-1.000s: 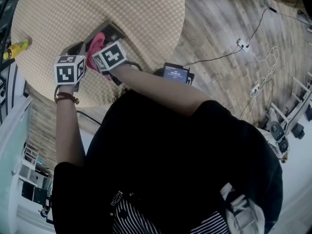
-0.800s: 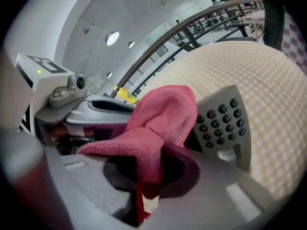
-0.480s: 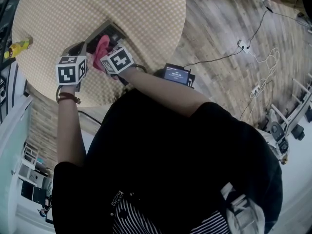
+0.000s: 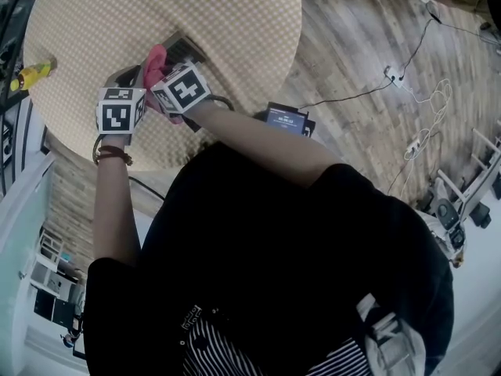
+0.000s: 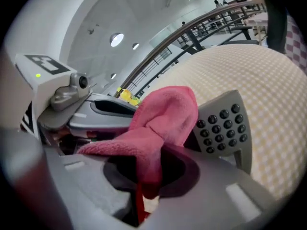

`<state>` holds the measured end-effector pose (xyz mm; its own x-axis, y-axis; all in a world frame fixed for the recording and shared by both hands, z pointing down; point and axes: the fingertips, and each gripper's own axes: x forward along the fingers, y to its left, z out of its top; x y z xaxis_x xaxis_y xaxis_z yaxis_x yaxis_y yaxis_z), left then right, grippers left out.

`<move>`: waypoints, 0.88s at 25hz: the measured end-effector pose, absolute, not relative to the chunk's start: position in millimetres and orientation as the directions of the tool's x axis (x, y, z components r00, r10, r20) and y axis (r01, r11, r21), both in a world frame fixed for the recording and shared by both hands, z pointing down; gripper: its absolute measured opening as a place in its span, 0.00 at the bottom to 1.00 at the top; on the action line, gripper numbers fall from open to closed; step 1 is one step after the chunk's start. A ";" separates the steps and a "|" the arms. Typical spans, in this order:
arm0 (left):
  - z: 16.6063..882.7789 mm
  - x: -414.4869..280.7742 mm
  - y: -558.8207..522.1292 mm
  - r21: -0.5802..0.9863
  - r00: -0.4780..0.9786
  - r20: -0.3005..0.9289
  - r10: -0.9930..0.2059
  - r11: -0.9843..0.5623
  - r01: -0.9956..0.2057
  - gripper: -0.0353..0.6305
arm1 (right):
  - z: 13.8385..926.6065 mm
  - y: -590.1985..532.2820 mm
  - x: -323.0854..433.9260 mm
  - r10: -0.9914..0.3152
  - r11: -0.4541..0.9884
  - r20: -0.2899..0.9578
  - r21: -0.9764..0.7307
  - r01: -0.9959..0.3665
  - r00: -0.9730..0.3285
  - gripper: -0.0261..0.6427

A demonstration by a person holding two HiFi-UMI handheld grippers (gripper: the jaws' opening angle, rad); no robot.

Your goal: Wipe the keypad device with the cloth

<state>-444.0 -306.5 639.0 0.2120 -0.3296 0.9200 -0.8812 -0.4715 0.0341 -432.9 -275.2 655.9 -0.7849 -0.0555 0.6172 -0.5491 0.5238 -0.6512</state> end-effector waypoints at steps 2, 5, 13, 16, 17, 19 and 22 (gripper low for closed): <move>639.5 -444.1 -305.8 0.041 0.214 0.921 -0.326 -0.466 -0.884 0.03 | 660.1 -270.0 -430.8 -0.079 0.630 0.616 -0.578 -0.518 -0.784 0.14; 640.8 -440.3 -305.0 0.039 0.213 0.923 -0.321 -0.473 -0.880 0.03 | 682.5 -252.8 -420.5 -0.091 0.645 0.636 -0.548 -0.532 -0.766 0.14; 640.4 -442.0 -305.9 0.039 0.213 0.924 -0.317 -0.477 -0.878 0.03 | 714.8 -227.1 -407.0 0.008 0.632 0.722 -0.540 -0.556 -0.692 0.14; 640.3 -441.0 -305.9 0.026 0.206 0.923 -0.325 -0.482 -0.876 0.03 | 704.9 -239.0 -407.3 0.001 0.593 0.745 -0.537 -0.599 -0.667 0.14; 639.8 -440.9 -306.2 0.018 0.204 0.921 -0.331 -0.487 -0.873 0.03 | 697.6 -244.6 -409.8 -0.012 0.611 0.750 -0.518 -0.598 -0.662 0.14; 638.4 -442.1 -305.8 0.006 0.204 0.915 -0.347 -0.495 -0.869 0.03 | 688.7 -249.6 -414.2 -0.030 0.662 0.751 -0.479 -0.577 -0.659 0.14; 637.0 -443.6 -302.5 0.015 0.227 0.898 -0.376 -0.489 -0.872 0.03 | 688.5 -244.1 -405.9 -0.022 0.675 0.757 -0.471 -0.568 -0.653 0.14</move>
<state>-443.6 -302.5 637.0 0.2269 -0.3765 0.8982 -0.8721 -0.4891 0.0153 -405.9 -244.1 688.5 -0.6535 -0.0220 0.7566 -0.5678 0.6753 -0.4708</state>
